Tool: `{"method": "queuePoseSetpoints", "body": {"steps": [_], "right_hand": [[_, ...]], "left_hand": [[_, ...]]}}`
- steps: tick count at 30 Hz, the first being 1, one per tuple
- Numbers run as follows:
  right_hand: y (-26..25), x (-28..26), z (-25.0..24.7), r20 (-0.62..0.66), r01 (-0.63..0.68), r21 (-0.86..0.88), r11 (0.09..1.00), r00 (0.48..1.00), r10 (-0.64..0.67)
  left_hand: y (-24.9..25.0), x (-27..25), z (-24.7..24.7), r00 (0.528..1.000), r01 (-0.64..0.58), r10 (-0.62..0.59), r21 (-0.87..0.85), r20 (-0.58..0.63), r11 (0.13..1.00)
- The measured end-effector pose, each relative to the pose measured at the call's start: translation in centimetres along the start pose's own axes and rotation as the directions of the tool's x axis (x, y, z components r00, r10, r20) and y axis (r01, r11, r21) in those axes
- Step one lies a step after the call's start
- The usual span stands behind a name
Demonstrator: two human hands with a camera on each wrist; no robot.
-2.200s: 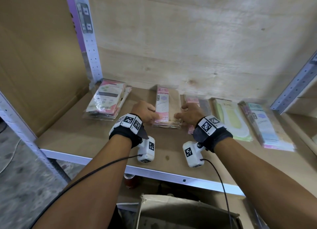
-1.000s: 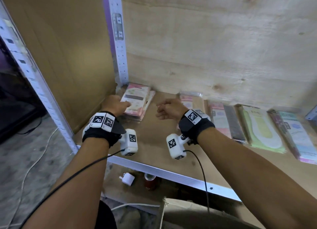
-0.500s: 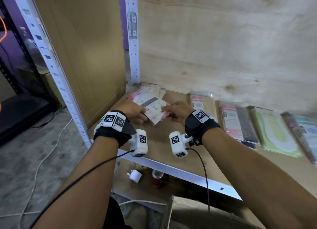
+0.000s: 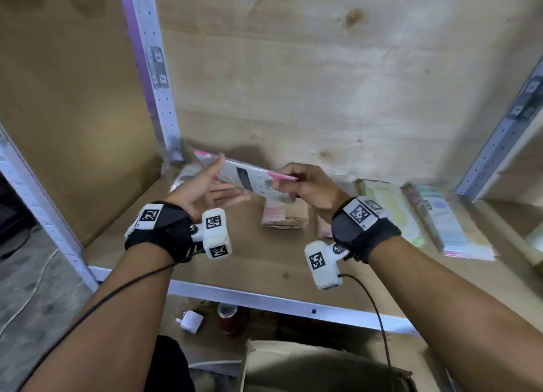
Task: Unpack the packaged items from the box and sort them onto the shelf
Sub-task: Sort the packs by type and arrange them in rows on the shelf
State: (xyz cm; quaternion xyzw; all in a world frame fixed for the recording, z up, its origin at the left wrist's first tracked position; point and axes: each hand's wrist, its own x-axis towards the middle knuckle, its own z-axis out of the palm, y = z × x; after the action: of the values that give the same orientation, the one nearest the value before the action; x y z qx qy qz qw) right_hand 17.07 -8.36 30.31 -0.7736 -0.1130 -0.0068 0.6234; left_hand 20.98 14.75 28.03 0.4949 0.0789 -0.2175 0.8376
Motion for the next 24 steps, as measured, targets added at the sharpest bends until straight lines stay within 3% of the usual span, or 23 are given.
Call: {"method": "queuePoseSetpoints", "body": {"steps": [4, 8, 12, 15, 19, 21, 24], "right_hand": [[0.1, -2.9, -3.2, -0.023, 0.105, -0.194, 0.975, 0.994, -0.111], [0.7, -5.6, -6.4, 0.018, 0.152, -0.466, 0.872, 0.987, -0.162], [1.5, -7.6, -9.0, 0.189, 0.126, -0.626, 0.77, 0.982, -0.007], [2.5, -8.5, -10.8, 0.141, 0.022, -0.56, 0.828, 0.988, 0.068], [4.0, -8.8, -12.9, -0.164, -0.145, -0.419, 0.896, 0.983, 0.083], [4.7, -8.8, -13.5, -0.168, -0.216, -0.257, 0.942, 0.97, 0.177], [5.7, -9.3, -14.3, -0.031, -0.339, -0.039, 0.94, 0.941, 0.338]], "left_hand": [[-1.1, 1.8, 3.4, 0.997, -0.018, 0.019, -0.011, 0.07, 1.0], [-2.5, 2.9, 5.7, 0.993, -0.01, 0.006, 0.032, 0.118, 0.999], [-4.9, 3.8, 7.6, 0.999, -0.01, 0.0, 0.255, 0.041, 0.967], [-5.9, 3.9, 8.7, 0.994, 0.016, -0.052, 0.339, 0.097, 0.941], [-7.2, 3.8, 10.2, 0.975, 0.025, -0.119, 0.436, 0.19, 0.9], [-7.9, 3.8, 10.9, 0.962, 0.008, -0.126, 0.436, 0.244, 0.9], [-8.9, 4.2, 11.8, 0.946, -0.024, -0.122, 0.441, 0.3, 0.897]]}}
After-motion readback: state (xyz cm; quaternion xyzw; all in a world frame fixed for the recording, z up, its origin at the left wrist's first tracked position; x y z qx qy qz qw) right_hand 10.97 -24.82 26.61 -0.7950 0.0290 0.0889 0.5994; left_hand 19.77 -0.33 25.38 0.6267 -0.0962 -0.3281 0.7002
